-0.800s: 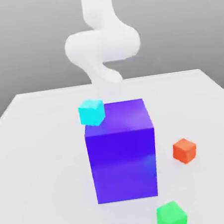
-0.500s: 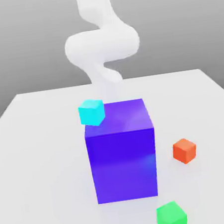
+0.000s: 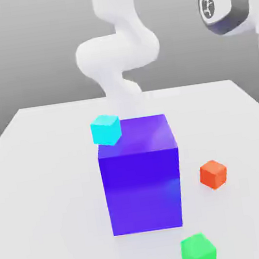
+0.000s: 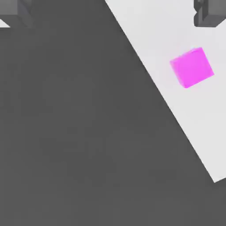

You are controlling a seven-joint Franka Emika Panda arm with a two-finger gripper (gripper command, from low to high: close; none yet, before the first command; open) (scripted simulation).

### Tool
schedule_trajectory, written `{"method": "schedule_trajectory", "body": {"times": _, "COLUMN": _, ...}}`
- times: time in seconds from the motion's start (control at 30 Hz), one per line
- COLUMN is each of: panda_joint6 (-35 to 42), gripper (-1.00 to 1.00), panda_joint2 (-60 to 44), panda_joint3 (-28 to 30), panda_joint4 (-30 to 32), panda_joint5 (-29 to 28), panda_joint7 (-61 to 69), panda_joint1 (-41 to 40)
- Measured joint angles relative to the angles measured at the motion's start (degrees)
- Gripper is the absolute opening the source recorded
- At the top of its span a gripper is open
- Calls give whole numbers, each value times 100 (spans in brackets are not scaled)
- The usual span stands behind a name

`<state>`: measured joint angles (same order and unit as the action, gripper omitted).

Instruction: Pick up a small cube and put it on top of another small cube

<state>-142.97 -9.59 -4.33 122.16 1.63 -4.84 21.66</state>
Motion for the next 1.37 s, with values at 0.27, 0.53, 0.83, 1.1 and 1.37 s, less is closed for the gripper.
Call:
{"method": "schedule_trajectory", "body": {"times": 0.27, "panda_joint6": -336, "gripper": 0, "panda_joint2": -1665, "panda_joint3": -252, "panda_joint4": -294, "panda_joint5": -671, "panda_joint7": 728, "panda_joint1": 450}}
{"method": "schedule_trajectory", "body": {"times": 0.53, "panda_joint6": -952, "gripper": -100, "panda_joint2": -2616, "panda_joint3": -141, "panda_joint4": -511, "panda_joint5": -886, "panda_joint7": 709, "panda_joint1": 606}}
{"method": "schedule_trajectory", "body": {"times": 0.83, "panda_joint6": -400, "gripper": -100, "panda_joint2": -1701, "panda_joint3": -152, "panda_joint4": -149, "panda_joint5": -659, "panda_joint7": 692, "panda_joint1": 432}}
{"method": "schedule_trajectory", "body": {"times": 1.1, "panda_joint6": -482, "gripper": -100, "panda_joint2": -147, "panda_joint3": 740, "panda_joint4": 1466, "panda_joint5": -84, "panda_joint7": -435, "panda_joint1": -332}}
{"method": "schedule_trajectory", "body": {"times": 1.37, "panda_joint6": -1346, "gripper": 100, "panda_joint2": -780, "panda_joint3": 828, "panda_joint4": 1700, "panda_joint5": 140, "panda_joint7": -546, "panda_joint1": -506}}
